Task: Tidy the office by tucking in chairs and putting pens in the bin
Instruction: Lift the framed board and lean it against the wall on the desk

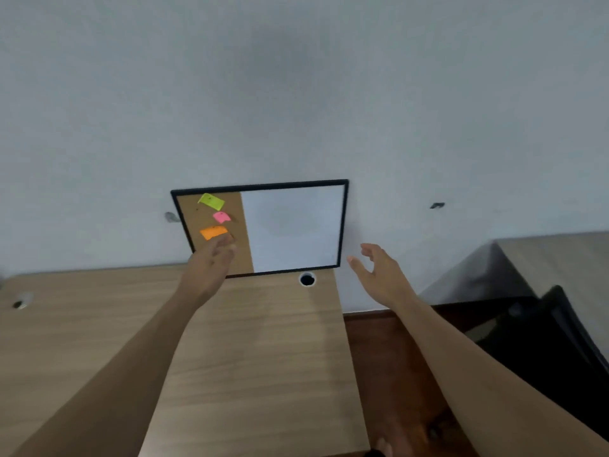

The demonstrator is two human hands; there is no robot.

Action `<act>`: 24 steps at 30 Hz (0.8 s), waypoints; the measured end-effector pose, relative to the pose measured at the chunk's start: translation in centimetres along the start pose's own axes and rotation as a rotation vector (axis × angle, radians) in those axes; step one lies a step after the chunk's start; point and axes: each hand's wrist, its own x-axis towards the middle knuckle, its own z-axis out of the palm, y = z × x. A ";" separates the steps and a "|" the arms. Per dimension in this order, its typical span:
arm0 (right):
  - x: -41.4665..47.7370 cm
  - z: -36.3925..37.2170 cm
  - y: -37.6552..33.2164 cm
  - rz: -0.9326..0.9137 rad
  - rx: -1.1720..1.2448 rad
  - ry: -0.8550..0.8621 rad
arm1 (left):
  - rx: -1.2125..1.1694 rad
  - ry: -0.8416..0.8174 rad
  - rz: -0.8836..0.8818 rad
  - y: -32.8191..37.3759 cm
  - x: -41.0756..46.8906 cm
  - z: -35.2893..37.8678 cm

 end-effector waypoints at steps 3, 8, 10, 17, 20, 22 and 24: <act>2.9 0.7 -1.6 0.002 0.062 0.004 | -0.156 0.049 -0.102 -1.7 1.9 -3.1; 8.3 1.6 -2.8 0.004 0.098 0.000 | -0.426 0.097 -0.277 -2.8 5.3 -6.7; 10.9 1.7 -2.7 0.044 0.115 -0.009 | -0.484 0.102 -0.298 -3.1 6.9 -7.7; 20.1 2.3 -1.3 0.216 0.171 -0.070 | -0.481 0.275 -0.422 -6.4 14.9 -7.7; 23.1 2.9 -0.6 0.278 0.179 -0.146 | -0.367 0.309 -0.495 -8.0 18.1 -6.7; 25.0 3.4 0.0 0.269 0.153 -0.169 | -0.279 0.308 -0.511 -9.0 19.9 -6.0; 26.4 3.7 0.3 0.266 0.113 -0.166 | -0.186 0.280 -0.515 -9.9 21.2 -5.6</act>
